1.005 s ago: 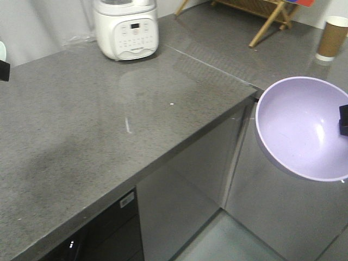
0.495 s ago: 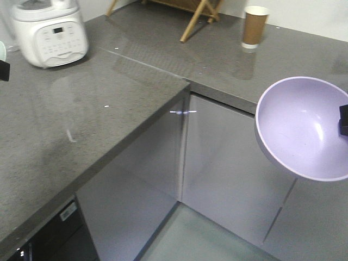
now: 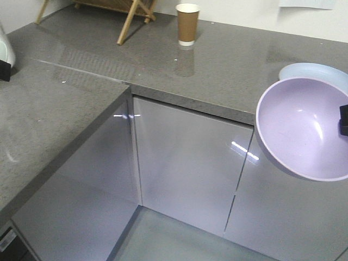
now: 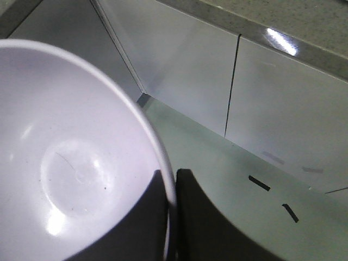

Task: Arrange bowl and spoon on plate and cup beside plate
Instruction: 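Drive the base along the counter toward the light blue plate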

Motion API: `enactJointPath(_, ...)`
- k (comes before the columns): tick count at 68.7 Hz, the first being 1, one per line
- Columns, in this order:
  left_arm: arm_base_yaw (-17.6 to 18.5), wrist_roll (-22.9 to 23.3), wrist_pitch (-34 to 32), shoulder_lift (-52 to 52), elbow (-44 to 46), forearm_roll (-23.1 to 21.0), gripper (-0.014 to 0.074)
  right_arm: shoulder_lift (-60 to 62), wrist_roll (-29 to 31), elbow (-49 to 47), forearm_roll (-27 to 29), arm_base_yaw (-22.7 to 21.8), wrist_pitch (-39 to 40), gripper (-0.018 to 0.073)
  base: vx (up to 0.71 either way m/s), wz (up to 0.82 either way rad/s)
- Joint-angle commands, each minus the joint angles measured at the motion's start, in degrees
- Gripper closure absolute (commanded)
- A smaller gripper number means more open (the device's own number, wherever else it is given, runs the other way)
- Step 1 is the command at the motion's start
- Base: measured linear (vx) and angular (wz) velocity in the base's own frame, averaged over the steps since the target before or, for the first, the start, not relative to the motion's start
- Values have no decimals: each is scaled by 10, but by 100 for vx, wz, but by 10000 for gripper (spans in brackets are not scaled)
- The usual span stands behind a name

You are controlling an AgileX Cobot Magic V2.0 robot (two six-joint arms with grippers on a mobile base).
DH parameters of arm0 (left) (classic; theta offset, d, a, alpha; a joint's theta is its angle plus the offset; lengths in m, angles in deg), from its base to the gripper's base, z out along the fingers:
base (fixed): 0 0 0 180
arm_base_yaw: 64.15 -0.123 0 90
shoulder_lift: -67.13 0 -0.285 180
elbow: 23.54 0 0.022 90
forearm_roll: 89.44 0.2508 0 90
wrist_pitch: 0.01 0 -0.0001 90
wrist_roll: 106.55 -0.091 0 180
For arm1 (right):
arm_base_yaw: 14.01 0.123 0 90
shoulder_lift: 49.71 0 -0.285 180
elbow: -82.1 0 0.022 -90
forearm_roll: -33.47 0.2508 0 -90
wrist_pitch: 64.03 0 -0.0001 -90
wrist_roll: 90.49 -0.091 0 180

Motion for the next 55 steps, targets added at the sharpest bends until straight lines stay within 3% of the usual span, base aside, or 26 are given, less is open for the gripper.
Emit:
enactJointPath(1,2,0,-30,-11,14,3,603,8,6,-17,8,-3,27,565,5,-29)
enactJointPath(55,2,0,-30,-11,14,3,603,8,6,-17,8,-3,27,565,7,-26)
